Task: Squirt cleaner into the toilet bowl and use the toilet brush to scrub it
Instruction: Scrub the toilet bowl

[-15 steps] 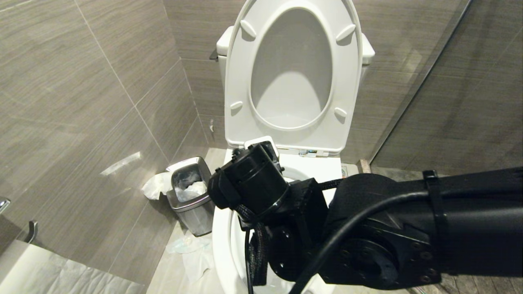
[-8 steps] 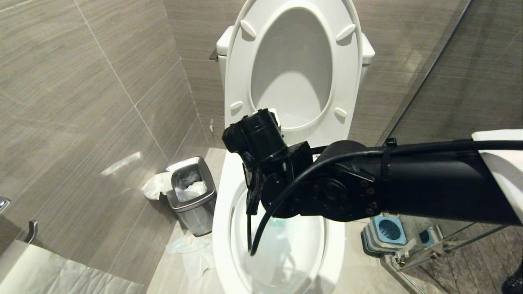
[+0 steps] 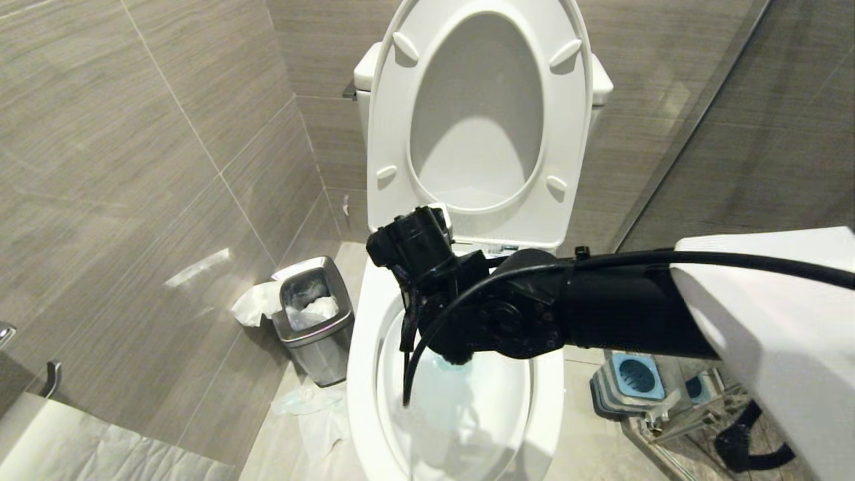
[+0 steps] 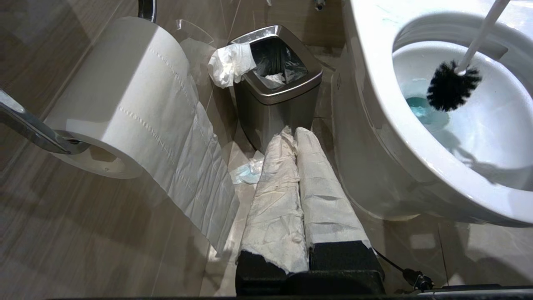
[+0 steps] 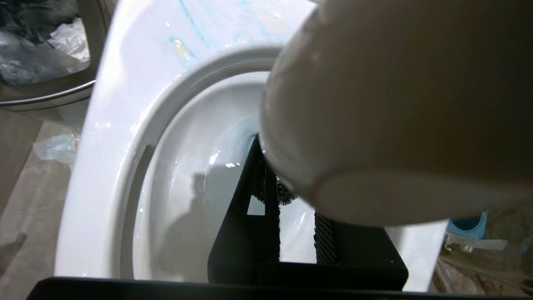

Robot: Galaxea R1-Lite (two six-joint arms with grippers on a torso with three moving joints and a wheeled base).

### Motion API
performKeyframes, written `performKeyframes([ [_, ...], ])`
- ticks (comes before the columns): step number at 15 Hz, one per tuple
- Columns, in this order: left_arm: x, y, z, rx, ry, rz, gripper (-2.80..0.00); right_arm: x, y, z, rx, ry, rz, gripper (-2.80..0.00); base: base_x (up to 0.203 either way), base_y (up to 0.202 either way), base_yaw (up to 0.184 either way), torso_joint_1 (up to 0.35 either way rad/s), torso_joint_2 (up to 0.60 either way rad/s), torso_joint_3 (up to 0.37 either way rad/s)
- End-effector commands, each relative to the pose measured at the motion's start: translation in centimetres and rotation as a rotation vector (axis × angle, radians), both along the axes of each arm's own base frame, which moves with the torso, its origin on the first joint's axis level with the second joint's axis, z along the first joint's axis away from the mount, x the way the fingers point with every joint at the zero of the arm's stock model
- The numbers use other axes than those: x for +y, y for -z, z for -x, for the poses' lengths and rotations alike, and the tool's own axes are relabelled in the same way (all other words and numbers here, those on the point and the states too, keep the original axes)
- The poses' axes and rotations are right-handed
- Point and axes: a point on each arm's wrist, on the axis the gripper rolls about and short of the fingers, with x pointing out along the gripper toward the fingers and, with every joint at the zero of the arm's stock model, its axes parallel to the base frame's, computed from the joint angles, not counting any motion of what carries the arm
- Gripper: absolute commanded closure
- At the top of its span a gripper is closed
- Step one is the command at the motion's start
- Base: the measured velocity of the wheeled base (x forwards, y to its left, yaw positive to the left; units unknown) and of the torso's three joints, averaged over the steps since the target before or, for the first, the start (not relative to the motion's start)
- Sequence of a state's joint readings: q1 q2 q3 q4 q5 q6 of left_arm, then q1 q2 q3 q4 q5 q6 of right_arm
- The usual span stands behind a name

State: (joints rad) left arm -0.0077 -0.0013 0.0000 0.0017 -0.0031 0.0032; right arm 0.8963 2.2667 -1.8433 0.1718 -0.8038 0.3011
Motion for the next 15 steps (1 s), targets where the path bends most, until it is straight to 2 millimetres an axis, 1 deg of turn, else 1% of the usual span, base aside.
performKeyframes([
  [1,0.0,0.0,0.0,0.001,0.0,0.0,0.0,0.5,2.8,-1.1,0.03,0.018,0.036,0.0,0.0,0.0,0.0,0.0,0.0,0.0],
  [3,0.0,0.0,0.0,0.001,0.0,0.0,0.0,0.7,5.2,-2.7,0.032,0.042,0.037,0.0,0.0,0.0,0.0,0.0,0.0,0.0],
  [4,0.0,0.0,0.0,0.001,0.0,0.0,0.0,0.9,6.2,-3.2,0.035,0.048,0.04,0.0,0.0,0.0,0.0,0.0,0.0,0.0],
  [5,0.0,0.0,0.0,0.001,0.0,0.0,0.0,1.0,6.8,-3.4,0.04,0.053,0.042,0.0,0.0,0.0,0.0,0.0,0.0,0.0],
  [7,0.0,0.0,0.0,0.001,0.0,0.0,0.0,1.1,6.9,-3.4,0.039,0.055,0.038,0.0,0.0,0.0,0.0,0.0,0.0,0.0],
  [8,0.0,0.0,0.0,0.001,0.0,0.0,0.0,1.2,6.1,-3.3,0.023,0.054,0.024,0.0,0.0,0.0,0.0,0.0,0.0,0.0],
  [9,0.0,0.0,0.0,0.001,0.0,0.0,0.0,1.1,4.3,-3.0,-0.004,0.052,-0.004,0.0,0.0,0.0,0.0,0.0,0.0,0.0],
  [10,0.0,0.0,0.0,0.001,0.0,0.0,0.0,0.9,2.1,-2.3,-0.032,0.048,-0.032,0.0,0.0,0.0,0.0,0.0,0.0,0.0],
  [11,0.0,0.0,0.0,0.001,0.0,0.0,0.0,0.4,-0.4,-1.1,-0.057,0.043,-0.055,0.0,0.0,0.0,0.0,0.0,0.0,0.0],
  [12,0.0,0.0,0.0,0.001,0.0,0.0,0.0,-0.1,-2.8,0.4,-0.073,0.03,-0.072,0.0,0.0,0.0,0.0,0.0,0.0,0.0],
  [13,0.0,0.0,0.0,0.001,0.0,0.0,0.0,-0.8,-5.2,2.4,-0.087,0.012,-0.087,0.0,0.0,0.0,0.0,0.0,0.0,0.0],
  [14,0.0,0.0,0.0,0.001,0.0,0.0,0.0,-1.5,-7.2,4.5,-0.103,-0.004,-0.098,0.0,0.0,0.0,0.0,0.0,0.0,0.0],
  [15,0.0,0.0,0.0,0.001,0.0,0.0,0.0,-2.2,-8.6,6.4,-0.115,-0.017,-0.103,0.0,0.0,0.0,0.0,0.0,0.0,0.0],
])
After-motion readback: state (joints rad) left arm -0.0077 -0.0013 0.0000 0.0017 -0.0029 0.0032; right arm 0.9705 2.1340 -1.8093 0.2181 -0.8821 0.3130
